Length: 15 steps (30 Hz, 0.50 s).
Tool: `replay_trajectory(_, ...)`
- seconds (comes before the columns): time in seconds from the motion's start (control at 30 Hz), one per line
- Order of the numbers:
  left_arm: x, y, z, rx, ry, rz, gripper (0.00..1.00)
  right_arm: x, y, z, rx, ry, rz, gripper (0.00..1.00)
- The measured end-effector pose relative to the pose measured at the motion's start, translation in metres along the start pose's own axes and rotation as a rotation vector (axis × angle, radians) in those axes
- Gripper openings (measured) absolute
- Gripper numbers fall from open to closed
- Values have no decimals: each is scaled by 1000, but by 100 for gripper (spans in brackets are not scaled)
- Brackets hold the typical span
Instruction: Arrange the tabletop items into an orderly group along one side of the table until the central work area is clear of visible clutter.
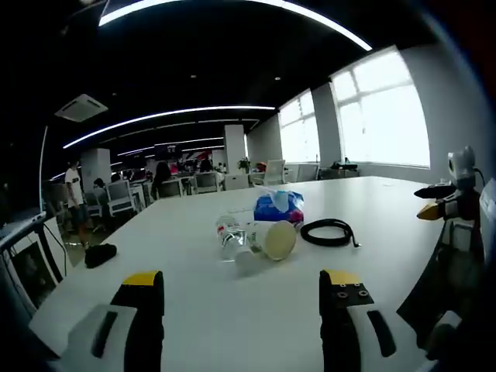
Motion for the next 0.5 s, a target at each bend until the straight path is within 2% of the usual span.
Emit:
replay_trajectory(0.1, 1, 0, 1, 12, -10, -6, 81, 0, 0, 0, -1, -5, -2, 93)
replay_trajectory(0.5, 2, 0, -3, -8, 2, -1, 81, 1, -2, -1, 4, 3, 2, 92)
Point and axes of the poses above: the point that each gripper's makers call its tool centre point, and the gripper's own axes: y roughly forward along the fingers, x roughly to its right, z roughly out of its top, the point moved 8 cm from there along -y, roughly backward along the fingers, and after that the axes turned 2 degrees about z, right-handed, at the moved point
